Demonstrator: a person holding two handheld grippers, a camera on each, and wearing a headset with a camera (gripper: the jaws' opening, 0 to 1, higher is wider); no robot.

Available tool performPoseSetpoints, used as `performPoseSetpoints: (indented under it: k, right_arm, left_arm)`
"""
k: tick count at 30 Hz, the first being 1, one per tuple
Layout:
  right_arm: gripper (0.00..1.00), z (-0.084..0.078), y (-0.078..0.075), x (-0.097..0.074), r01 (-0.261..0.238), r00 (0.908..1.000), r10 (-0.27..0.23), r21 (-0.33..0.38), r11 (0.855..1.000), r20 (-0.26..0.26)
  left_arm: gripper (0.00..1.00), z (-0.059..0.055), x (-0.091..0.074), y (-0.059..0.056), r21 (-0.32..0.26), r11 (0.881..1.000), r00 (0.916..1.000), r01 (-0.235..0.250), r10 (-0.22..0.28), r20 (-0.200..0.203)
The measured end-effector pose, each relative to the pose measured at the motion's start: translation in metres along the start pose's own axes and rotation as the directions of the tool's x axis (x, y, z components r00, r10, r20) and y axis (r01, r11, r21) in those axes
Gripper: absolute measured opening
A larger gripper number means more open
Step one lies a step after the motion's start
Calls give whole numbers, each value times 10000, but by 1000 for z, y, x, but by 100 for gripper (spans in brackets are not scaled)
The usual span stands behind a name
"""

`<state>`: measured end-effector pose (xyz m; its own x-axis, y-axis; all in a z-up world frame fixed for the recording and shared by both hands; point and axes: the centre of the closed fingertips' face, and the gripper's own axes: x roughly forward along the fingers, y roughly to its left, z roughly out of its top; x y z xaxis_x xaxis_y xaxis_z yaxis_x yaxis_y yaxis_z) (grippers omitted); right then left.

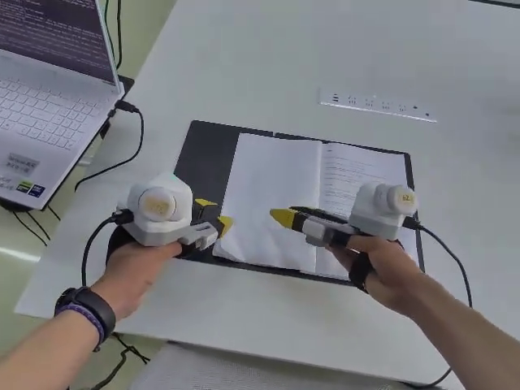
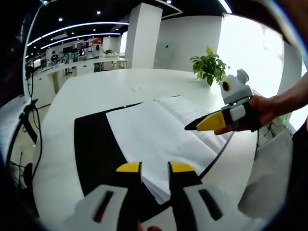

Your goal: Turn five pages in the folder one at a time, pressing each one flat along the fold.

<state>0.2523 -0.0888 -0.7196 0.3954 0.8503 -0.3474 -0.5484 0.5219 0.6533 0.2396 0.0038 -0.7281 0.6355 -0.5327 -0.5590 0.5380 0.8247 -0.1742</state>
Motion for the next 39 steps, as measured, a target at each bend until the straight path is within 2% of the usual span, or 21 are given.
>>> performPoseSetpoints:
  k: [5,6,11,14,17,18,21,23,24,31,39]
  right_arm:
    - [39,-1,-8,-8,179,9998,-179,26,9998,50]
    - [39,0,-10,-10,221,9997,-221,49,9997,88]
    - [36,1,-15,-14,325,9993,-329,196,9993,191]
    - [35,3,-10,-16,335,9989,-343,256,9991,328]
    - [35,4,-8,-17,348,9987,-358,296,9990,364]
    - [35,4,-7,-18,341,9987,-351,289,9990,356]
    - [35,4,-7,-16,311,9990,-318,226,9993,310]
    - [35,3,-8,-14,303,9992,-310,260,9992,266]
    - [35,3,-8,-13,287,9993,-292,256,9993,217]
    - [34,10,-10,-8,133,9999,-133,97,9999,3]
    - [25,25,-33,-8,332,9994,-333,-313,9990,-15]
  left_arm:
    - [12,-15,12,1,14,10000,9990,16,-15,-440]
    - [11,-23,15,1,-87,10000,9981,12,-18,-623]
    - [4,-41,18,-3,-164,9999,9949,-45,28,-1012]
    - [0,-50,17,-7,-173,9998,9925,-34,13,-1221]
    - [0,-64,19,-6,-212,9996,9859,-164,126,-1668]
    - [0,-59,19,-7,-347,9992,9908,-192,143,-1348]
    - [0,-59,17,-7,-570,9981,9902,-248,167,-1386]
    - [0,-59,16,-10,-321,9991,9894,-276,228,-1432]
    - [0,-58,16,-9,44,9996,9886,-272,276,-1482]
    - [0,-60,18,-3,5,9997,9890,-239,237,-1461]
    - [0,-60,20,-4,310,9989,9859,-340,386,-1631]
